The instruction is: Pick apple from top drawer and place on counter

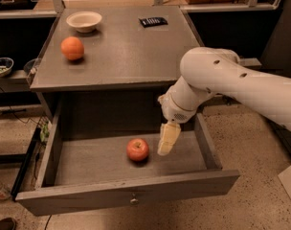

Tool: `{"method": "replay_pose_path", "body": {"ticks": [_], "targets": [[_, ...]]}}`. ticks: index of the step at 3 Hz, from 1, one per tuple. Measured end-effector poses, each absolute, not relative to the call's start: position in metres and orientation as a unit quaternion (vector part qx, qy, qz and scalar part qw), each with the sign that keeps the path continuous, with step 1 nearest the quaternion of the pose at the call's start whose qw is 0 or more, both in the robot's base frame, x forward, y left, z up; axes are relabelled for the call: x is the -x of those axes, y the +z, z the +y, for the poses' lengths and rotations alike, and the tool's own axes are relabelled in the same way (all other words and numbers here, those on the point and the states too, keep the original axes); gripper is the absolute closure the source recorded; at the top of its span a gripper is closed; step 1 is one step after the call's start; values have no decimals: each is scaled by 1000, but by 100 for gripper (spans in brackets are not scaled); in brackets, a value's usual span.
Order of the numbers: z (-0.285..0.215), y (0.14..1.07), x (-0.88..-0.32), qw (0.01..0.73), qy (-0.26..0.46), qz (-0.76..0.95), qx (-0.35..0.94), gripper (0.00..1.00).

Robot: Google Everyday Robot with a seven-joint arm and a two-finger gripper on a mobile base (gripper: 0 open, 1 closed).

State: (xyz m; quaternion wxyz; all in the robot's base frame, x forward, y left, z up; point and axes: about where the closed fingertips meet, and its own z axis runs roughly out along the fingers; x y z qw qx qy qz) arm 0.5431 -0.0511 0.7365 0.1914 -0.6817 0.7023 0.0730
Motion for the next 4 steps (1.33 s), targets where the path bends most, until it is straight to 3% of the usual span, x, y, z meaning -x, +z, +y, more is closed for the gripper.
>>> {"method": "replay_pose_path", "body": {"ticks": [4], "targets": [[2, 702, -545, 205, 118, 663, 711, 0]]}}
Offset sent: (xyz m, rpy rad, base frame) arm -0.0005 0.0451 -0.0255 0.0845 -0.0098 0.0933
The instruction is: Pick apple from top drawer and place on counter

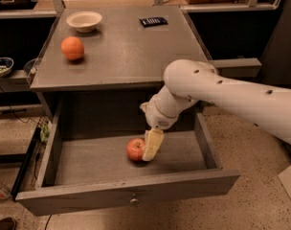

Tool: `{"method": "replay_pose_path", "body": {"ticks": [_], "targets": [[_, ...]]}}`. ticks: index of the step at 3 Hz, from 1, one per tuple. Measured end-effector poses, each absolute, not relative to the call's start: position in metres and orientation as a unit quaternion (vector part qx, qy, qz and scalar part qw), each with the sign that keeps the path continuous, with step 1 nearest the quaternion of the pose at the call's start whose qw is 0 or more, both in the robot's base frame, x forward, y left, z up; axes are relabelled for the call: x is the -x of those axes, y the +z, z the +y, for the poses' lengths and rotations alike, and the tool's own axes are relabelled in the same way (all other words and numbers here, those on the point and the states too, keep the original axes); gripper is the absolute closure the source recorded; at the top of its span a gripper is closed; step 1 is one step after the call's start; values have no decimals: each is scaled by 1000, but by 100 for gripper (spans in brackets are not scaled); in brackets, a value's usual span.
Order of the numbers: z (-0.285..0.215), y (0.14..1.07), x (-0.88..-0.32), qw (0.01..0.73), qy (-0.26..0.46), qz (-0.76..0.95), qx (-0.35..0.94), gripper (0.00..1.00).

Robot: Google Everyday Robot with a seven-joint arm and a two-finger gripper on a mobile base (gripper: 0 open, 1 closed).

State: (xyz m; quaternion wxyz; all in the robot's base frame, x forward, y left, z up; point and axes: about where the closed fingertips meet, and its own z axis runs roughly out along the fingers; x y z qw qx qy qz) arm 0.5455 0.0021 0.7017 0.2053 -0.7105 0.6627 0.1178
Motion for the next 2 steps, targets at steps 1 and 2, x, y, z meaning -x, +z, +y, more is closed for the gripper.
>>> {"method": "replay_pose_path", "body": {"ticks": [1, 2], "targets": [[12, 686, -539, 195, 143, 658, 713, 0], [15, 679, -536, 193, 149, 657, 713, 0]]}}
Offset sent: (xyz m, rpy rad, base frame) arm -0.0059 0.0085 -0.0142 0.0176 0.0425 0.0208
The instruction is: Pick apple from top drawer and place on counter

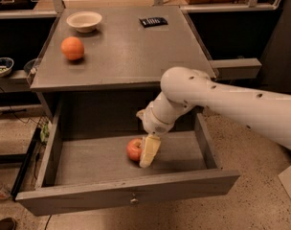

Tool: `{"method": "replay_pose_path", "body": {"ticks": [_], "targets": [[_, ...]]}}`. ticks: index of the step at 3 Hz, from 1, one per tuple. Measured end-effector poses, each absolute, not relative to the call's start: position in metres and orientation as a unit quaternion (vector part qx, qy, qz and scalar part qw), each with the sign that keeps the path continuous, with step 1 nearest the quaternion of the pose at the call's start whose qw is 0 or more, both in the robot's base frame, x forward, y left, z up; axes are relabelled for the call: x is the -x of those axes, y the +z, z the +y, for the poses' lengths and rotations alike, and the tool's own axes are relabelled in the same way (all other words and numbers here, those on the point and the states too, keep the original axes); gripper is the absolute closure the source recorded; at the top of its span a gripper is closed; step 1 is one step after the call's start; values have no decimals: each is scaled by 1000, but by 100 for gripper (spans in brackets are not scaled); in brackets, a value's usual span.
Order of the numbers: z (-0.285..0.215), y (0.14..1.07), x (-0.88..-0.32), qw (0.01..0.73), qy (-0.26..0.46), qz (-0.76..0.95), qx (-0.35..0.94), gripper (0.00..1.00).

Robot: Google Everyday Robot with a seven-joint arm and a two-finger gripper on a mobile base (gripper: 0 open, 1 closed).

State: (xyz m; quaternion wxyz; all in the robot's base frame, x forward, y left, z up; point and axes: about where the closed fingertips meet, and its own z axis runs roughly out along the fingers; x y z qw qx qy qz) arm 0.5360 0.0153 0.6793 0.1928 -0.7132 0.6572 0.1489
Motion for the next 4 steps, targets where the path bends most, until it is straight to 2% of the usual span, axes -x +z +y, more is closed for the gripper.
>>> {"method": "replay_pose_path", "body": {"ticks": [4], "targets": [[42, 618, -531, 198, 175, 659, 704, 3]]}}
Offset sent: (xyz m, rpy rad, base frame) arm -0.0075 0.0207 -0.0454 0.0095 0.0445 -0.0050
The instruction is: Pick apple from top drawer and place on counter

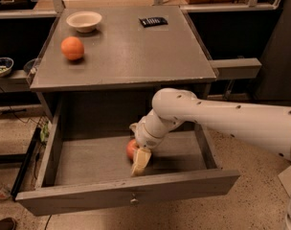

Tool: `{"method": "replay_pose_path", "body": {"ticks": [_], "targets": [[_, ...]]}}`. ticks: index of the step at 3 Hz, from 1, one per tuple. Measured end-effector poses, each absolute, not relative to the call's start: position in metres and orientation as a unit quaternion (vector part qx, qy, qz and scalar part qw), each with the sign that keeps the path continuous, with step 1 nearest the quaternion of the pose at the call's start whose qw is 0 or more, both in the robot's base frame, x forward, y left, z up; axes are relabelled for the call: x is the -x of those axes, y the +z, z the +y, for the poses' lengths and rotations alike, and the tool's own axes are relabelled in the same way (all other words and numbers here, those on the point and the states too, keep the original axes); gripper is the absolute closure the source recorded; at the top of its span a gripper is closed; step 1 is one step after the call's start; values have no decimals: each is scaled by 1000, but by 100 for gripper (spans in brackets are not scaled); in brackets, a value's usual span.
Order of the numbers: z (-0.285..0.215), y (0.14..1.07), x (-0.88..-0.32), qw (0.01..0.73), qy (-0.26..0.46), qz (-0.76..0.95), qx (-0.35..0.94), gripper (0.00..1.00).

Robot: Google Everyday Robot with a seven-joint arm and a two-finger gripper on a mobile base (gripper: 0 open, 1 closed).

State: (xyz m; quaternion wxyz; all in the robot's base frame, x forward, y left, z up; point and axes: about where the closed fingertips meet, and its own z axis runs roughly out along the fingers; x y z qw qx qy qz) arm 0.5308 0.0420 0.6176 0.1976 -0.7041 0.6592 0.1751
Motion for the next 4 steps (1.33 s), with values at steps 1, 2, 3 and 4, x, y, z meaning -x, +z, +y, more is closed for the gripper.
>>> {"method": "replay_pose_path", "body": {"ticks": [1, 2, 3, 4], "targets": [[42, 618, -531, 198, 175, 659, 704, 25], [42, 618, -531, 198, 175, 659, 704, 56], [42, 617, -531, 198, 175, 659, 704, 80], [42, 617, -531, 197, 176, 660, 704, 100]]}}
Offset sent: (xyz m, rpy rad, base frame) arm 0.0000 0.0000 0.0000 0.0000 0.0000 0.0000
